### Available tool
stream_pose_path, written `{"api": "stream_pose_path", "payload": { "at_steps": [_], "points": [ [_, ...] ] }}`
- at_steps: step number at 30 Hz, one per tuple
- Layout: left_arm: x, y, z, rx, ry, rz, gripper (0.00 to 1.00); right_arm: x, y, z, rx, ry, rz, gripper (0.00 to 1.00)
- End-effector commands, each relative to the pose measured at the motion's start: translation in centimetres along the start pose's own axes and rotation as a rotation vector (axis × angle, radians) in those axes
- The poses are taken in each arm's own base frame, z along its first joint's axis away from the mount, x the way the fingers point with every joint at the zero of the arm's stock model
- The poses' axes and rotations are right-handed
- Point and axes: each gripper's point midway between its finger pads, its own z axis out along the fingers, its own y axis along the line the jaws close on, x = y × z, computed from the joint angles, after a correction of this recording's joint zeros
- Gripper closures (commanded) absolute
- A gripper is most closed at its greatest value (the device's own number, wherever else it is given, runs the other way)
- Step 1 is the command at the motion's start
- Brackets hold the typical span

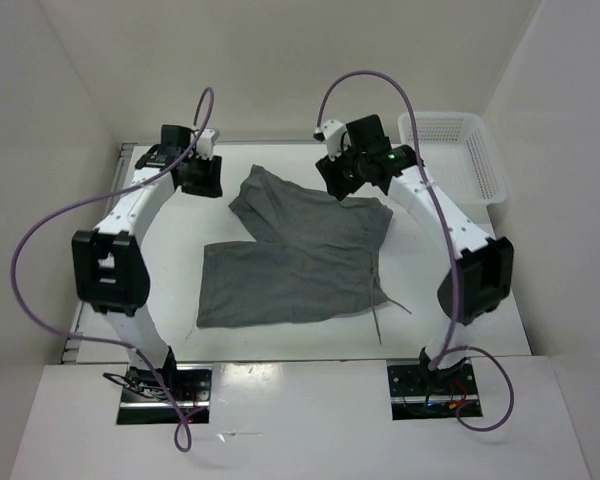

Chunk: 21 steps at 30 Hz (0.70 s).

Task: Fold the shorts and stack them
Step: Flatten the shorts out

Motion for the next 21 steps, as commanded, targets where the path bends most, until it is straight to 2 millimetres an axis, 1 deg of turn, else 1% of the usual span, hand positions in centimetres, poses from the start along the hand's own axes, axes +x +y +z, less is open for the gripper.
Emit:
{"api": "stream_pose_path", "payload": {
  "at_steps": [1,2,3,4,5,6,7,8,9,10,11,12,13,15,17,18,19,20,21],
  "points": [
    [-1.5,-1.0,4.1,0.095,0.010,0.006,0.42,-0.7,-3.6,5.2,0.076,-0.038,0.249,0.43],
    [-1.0,-1.1,4.9,0.113,0.052,-0.006,0.41,-0.6,-4.4,5.9,0.078,-0.041,0.300,0.43],
    [-0.1,-1.0,6.9,0.130,0.097,-0.018,0.41,-0.5,-5.0,6.5,0.085,-0.041,0.316,0.43],
    [-0.4,-0.8,7.3,0.143,0.098,-0.027,0.39,-0.2,-5.1,7.9,0.081,-0.024,0.320,0.43],
    [-1.1,-0.9,8.0,0.164,0.087,-0.026,0.37,-0.3,-6.1,8.4,0.095,-0.042,0.325,0.43],
    [-1.4,-1.0,8.3,0.173,0.083,-0.025,0.37,-0.2,-7.7,8.7,0.143,-0.046,0.351,0.46],
    [-1.7,-1.6,8.6,0.188,0.080,-0.017,0.34,0.9,-8.3,9.8,0.148,-0.025,0.379,0.47],
    [-2.4,-2.0,9.0,0.213,0.060,-0.012,0.32,1.4,-9.5,9.8,0.166,-0.025,0.409,0.47],
    [-2.6,-2.1,9.2,0.225,0.056,-0.012,0.28,1.9,-9.9,10.1,0.171,-0.016,0.418,0.47],
    [-2.7,-2.2,9.4,0.236,0.057,-0.013,0.25,2.0,-10.0,10.4,0.171,-0.016,0.418,0.44],
    [-1.9,-2.1,10.3,0.238,0.079,-0.020,0.23,2.4,-10.2,10.7,0.184,-0.012,0.409,0.43],
    [-2.0,-1.8,10.8,0.224,0.074,-0.017,0.23,3.6,-11.1,11.1,0.225,0.011,0.418,0.42],
    [-1.8,-2.0,11.4,0.219,0.080,-0.011,0.23,4.2,-11.3,11.5,0.239,0.025,0.419,0.42],
    [-0.6,-1.6,12.6,0.202,0.112,-0.019,0.25,5.2,-11.3,12.0,0.253,0.052,0.423,0.42],
    [-0.1,-1.4,13.5,0.203,0.121,-0.022,0.30,6.1,-11.4,12.4,0.266,0.074,0.425,0.42],
    [-0.1,-1.4,13.5,0.203,0.121,-0.022,0.32,5.9,-11.6,12.4,0.278,0.066,0.423,0.42],
    [0.5,-1.3,14.1,0.204,0.135,-0.026,0.35,6.7,-12.3,12.5,0.300,0.082,0.431,0.42],
    [1.1,-1.3,14.6,0.205,0.150,-0.030,0.37,6.7,-12.3,12.5,0.300,0.082,0.431,0.42],
    [1.3,-1.4,14.5,0.214,0.158,-0.034,0.40,6.8,-12.3,12.9,0.299,0.084,0.420,0.42]
  ]
}}
